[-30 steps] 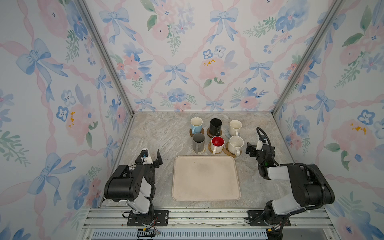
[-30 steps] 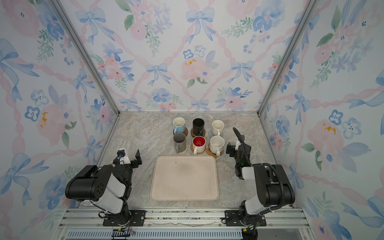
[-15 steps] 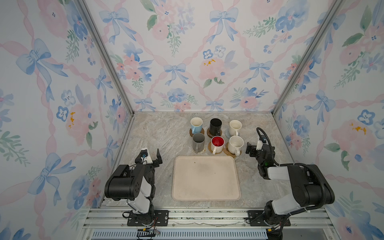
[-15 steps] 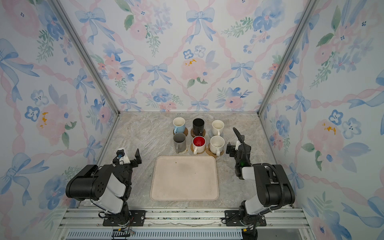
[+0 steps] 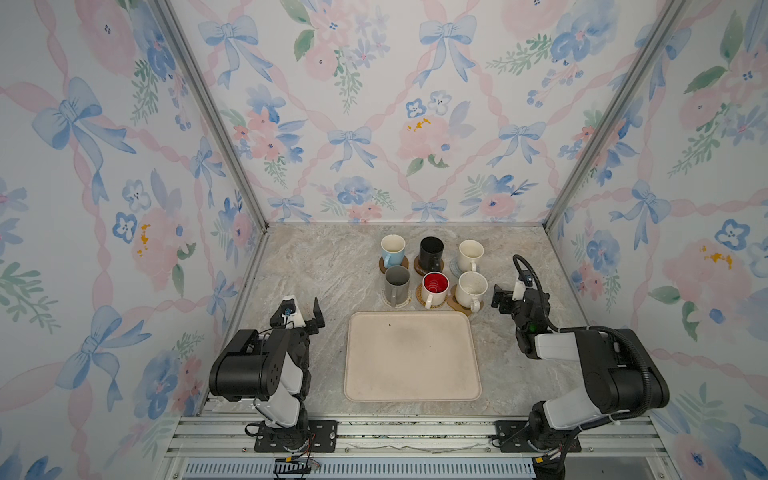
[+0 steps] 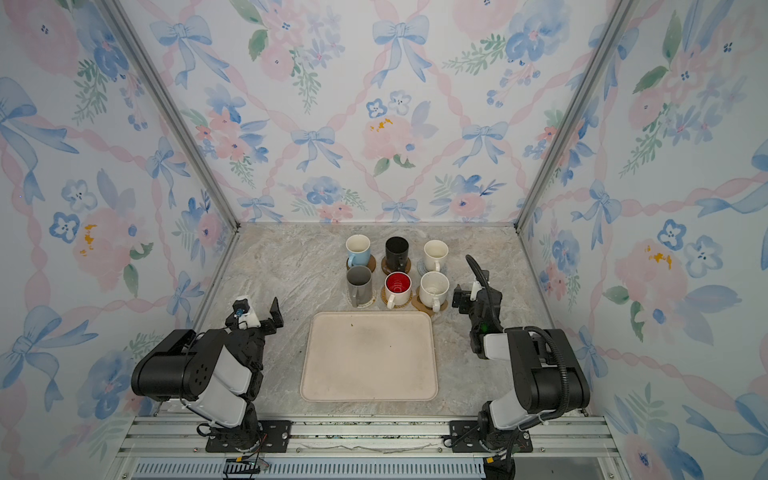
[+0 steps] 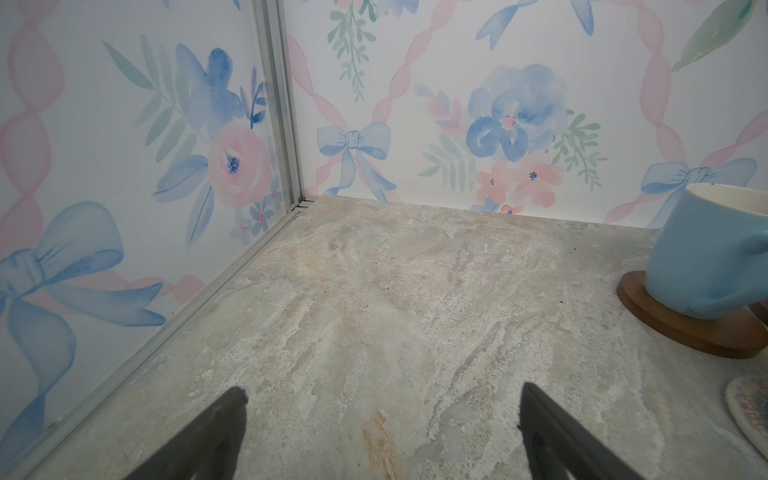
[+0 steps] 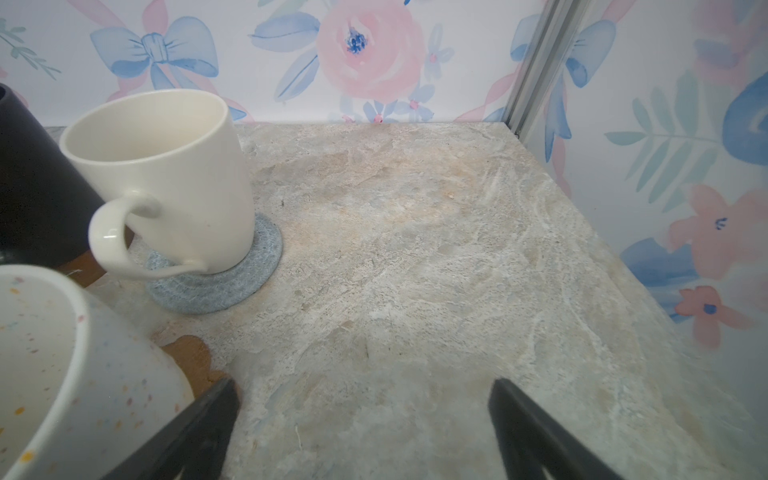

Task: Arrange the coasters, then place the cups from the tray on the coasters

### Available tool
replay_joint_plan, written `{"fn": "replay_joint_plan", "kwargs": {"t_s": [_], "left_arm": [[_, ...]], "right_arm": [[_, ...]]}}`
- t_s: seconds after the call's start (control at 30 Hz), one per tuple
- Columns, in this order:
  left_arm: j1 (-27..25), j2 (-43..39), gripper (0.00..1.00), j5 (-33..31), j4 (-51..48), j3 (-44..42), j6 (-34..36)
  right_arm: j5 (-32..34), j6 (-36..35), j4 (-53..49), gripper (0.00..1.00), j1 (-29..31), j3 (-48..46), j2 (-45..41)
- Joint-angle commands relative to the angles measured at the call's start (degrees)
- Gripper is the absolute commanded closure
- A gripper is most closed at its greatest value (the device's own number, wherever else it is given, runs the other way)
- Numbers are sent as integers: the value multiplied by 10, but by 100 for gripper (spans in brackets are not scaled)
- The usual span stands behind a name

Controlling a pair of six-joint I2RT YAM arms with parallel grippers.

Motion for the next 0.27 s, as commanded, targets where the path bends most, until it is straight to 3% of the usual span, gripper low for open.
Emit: {"fn": "replay_joint_plan", "kwargs": {"t_s": [0.0,0.23], "left_arm": [[0,4,2,0,55,-3,-5],[-1,3,2,0,55,-3,-5]], "right_arm": [[4,-7,14,3,6,0,4],[5,-7,14,3,6,0,5]]}}
